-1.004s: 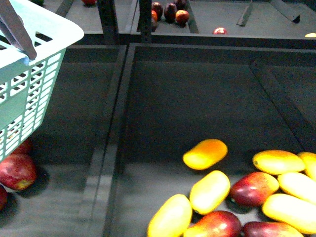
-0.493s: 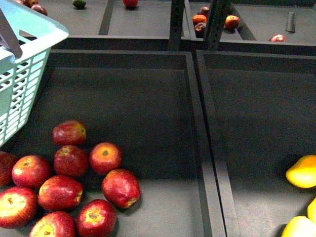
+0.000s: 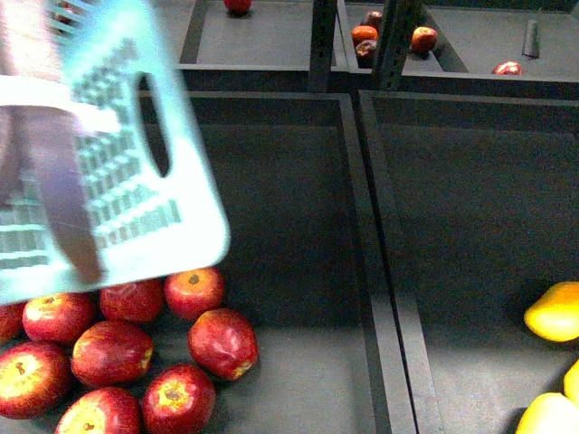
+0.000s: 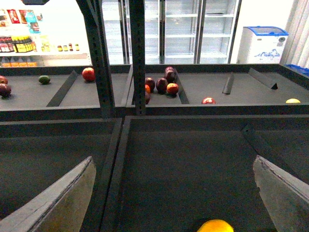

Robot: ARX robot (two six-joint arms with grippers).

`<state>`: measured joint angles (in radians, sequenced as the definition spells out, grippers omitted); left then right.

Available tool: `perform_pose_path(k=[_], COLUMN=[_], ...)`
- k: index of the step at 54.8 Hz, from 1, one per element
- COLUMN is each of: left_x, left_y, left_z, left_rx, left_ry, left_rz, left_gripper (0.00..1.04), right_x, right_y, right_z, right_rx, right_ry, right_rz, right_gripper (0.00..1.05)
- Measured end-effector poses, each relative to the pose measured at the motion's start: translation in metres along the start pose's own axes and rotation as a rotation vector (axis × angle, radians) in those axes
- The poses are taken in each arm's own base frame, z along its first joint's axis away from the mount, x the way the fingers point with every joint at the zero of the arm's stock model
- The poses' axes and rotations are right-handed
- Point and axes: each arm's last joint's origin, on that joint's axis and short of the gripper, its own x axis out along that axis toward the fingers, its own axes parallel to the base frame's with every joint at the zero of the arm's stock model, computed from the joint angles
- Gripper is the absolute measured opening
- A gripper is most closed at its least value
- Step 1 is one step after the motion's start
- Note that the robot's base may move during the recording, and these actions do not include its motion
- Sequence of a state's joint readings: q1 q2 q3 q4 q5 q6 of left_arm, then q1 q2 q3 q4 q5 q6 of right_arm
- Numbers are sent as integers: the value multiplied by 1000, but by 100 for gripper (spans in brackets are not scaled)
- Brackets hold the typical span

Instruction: Pick mango and avocado into basket

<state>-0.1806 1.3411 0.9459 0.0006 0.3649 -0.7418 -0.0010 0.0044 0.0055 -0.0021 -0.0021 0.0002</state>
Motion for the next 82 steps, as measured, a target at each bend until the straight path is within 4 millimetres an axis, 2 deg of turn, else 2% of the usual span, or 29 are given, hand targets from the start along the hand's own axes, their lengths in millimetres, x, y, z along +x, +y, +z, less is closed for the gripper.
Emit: perform_pose_path(k=[7, 14, 25, 57, 60, 62, 64, 71, 75, 78, 82], left_x=[43, 67, 68, 63, 63, 63, 63, 62, 62, 62, 62], left_y=[0, -9, -28, -32, -32, -32, -32, -32, -32, -32, -32], left_z=[-25, -48, -50, -51, -52, -52, -52, -51, -52, -52, -51], left_rx=[-62, -100, 13, 67, 67, 68, 67, 70, 69, 69, 69], left_ry=[160, 262, 285, 313, 313, 314, 314, 312, 314, 314, 312], left_rz=[-54, -147, -315, -338, -338, -338, -339, -340, -341, -342, -340], left_gripper=[7, 7, 7, 7, 7, 7, 7, 7, 7, 7, 7], right_x=[0, 0, 0, 0, 2, 7, 11, 34, 58, 78, 104], right_y=[0, 0, 0, 0, -2, -8, -13, -34, -49, -58, -68], right_z=[0, 0, 0, 0, 0, 3, 7, 25, 32, 30, 16], right_rx=[0, 0, 0, 0, 59, 137, 180, 253, 254, 239, 215], right_ry=[0, 0, 0, 0, 21, 27, 25, 32, 72, 126, 254], right_rz=[0, 0, 0, -1, -117, -244, -295, -384, -410, -420, -412], right_gripper=[97, 97, 97, 97, 97, 97, 97, 97, 97, 97, 97])
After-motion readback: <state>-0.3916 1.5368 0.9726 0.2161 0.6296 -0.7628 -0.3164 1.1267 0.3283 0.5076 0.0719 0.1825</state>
